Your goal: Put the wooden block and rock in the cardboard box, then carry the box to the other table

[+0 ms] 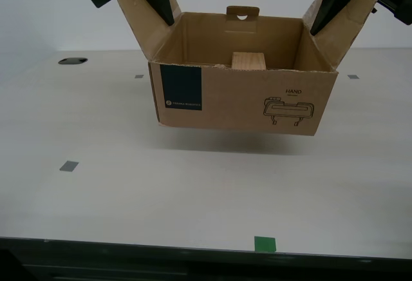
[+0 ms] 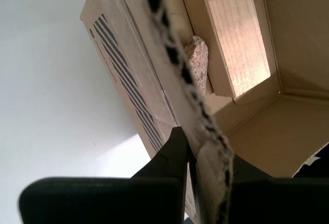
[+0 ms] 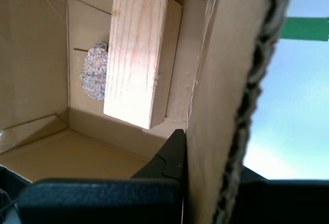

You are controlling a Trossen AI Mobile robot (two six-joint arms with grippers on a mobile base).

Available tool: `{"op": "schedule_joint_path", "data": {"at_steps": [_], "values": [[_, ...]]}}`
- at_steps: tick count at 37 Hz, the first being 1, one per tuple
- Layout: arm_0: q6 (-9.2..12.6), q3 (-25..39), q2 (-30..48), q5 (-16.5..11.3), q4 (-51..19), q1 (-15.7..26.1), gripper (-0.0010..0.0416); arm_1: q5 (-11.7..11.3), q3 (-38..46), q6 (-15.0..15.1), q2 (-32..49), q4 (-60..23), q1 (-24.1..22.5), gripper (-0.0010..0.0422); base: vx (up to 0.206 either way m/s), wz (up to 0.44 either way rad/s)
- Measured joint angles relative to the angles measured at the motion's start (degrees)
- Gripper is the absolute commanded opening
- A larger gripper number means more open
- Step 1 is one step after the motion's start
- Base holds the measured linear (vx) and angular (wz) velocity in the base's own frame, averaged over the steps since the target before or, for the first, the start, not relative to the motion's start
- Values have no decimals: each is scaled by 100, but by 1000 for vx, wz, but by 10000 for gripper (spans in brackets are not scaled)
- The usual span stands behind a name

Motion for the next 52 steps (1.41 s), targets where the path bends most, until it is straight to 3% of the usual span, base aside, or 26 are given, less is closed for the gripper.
{"op": "schedule_joint_path", "data": {"at_steps": [6, 18, 32, 41, 46, 52], "values": [[-7, 0, -24, -2, -131, 4, -1, 2, 0, -33, -15, -59, -31, -1, -48, 32], [39, 0, -74, 0, -262, 11, -1, -15, -13, 363, -260, -181, -79, -1, -54, 14], [42, 0, -74, 0, -256, 11, -1, -79, -11, 389, -323, -79, -83, -1, -76, -57], [33, 0, -74, 15, -260, 9, -1, -92, -11, 125, -321, -20, -109, -1, -120, -187], [33, 0, -74, 13, -256, 9, -1, -321, -11, -168, -321, 17, -125, -1, -132, -86], [35, 0, -74, 13, -251, 9, -1, -472, -11, -166, -323, 74, -144, -1, -144, -6]]}}
